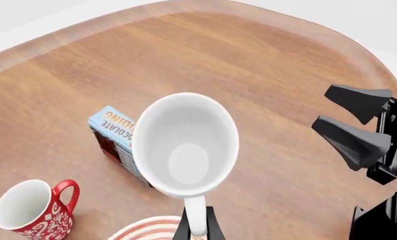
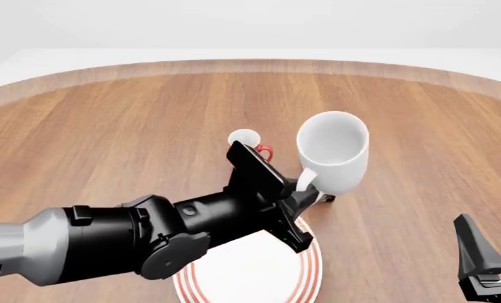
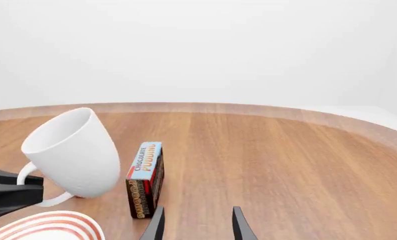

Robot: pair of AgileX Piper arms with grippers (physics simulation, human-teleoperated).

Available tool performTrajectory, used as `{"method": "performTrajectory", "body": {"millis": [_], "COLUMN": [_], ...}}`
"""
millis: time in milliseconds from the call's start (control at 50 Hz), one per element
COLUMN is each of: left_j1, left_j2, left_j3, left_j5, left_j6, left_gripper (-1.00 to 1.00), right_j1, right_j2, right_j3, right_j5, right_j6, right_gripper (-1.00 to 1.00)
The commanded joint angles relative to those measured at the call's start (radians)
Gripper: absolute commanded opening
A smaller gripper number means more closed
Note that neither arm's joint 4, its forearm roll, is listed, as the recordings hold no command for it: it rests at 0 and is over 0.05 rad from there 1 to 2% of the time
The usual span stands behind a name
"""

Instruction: Pick up the white mug and put it on the plate, and put the chocolate pudding to the right of the plate.

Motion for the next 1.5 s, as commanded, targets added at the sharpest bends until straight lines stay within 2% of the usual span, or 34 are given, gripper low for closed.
{"method": "performTrajectory", "body": {"millis": [20,640,920,1160,1340,1500], "left_j1": [0.010,0.095,0.132,0.168,0.165,0.157], "left_j2": [-0.036,-0.131,-0.197,-0.251,-0.227,-0.228], "left_j3": [0.061,0.232,0.294,0.371,0.419,0.443], "left_j5": [-0.027,-0.114,-0.097,-0.131,-0.186,-0.190], "left_j6": [-0.007,-0.023,-0.012,-0.023,-0.047,-0.056], "left_gripper": [-1.00,-1.00,-1.00,-1.00,-1.00,-1.00], "right_j1": [0.000,0.000,0.001,0.004,0.004,0.005], "right_j2": [0.000,0.000,0.000,0.000,0.000,0.000], "right_j3": [0.000,0.000,-0.001,-0.001,0.000,-0.001], "right_j5": [0.000,0.000,-0.002,-0.002,-0.002,-0.002], "right_j6": [0.000,-0.001,-0.001,0.000,-0.002,-0.002], "right_gripper": [1.00,1.00,1.00,1.00,1.00,1.00]}}
